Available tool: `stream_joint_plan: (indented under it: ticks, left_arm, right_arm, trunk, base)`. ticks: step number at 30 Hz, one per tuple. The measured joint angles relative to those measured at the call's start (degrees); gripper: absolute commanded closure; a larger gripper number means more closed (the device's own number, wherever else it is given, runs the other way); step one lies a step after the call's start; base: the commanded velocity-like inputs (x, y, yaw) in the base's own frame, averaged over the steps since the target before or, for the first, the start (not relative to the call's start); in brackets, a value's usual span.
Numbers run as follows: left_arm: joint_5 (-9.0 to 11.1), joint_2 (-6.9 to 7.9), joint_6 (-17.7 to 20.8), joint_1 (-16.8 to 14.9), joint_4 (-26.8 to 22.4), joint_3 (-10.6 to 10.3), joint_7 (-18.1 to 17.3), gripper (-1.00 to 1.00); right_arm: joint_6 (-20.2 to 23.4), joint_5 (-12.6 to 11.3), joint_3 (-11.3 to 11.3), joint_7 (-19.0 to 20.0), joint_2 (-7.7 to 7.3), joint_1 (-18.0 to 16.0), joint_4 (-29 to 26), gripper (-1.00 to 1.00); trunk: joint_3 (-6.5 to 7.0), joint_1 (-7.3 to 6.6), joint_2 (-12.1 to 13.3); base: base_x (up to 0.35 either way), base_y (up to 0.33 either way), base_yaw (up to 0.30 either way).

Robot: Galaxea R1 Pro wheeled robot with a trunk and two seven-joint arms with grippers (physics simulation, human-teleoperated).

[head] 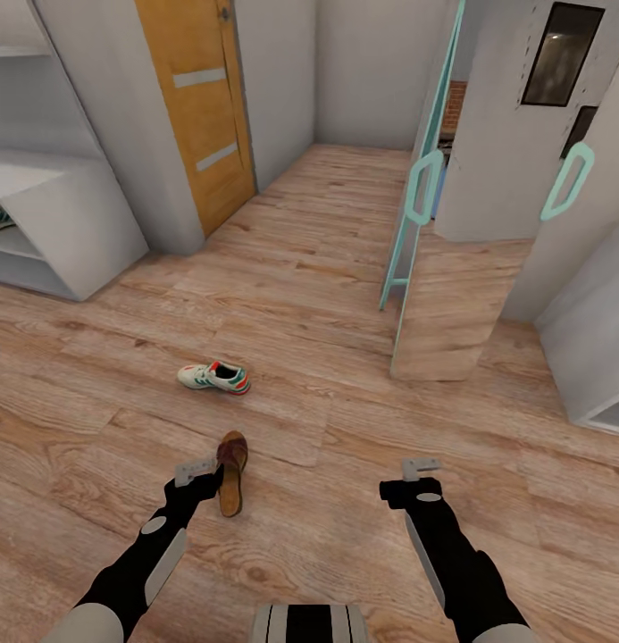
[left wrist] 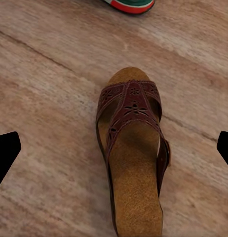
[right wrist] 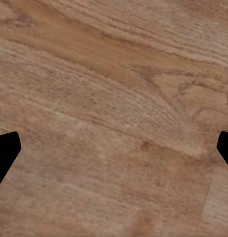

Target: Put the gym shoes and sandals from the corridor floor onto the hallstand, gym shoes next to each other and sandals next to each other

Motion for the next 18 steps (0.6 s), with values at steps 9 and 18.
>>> stream_joint_plan:
  ticks: [9, 18]
  left_arm:
    - [0.04, -0.03, 0.0, 0.0, 0.09, -0.07, 0.0, -1.0]
    - [0.04, -0.03, 0.0, 0.0, 0.09, -0.09, 0.0, -1.0]
  right_arm:
    - [0.0, -0.03, -0.14, 0.0, -0.04, 0.0, -0.03, -1.0]
    - [0.0, -0.03, -0.1, 0.0, -0.05, 0.0, -0.03, -1.0]
  trunk:
    - [-2.09, 0.18, -0.09]
    - [-4.92, 0.41, -0.21]
  base:
    - [0.0, 0.0, 0.0]
    - [0.0, 0.0, 0.0]
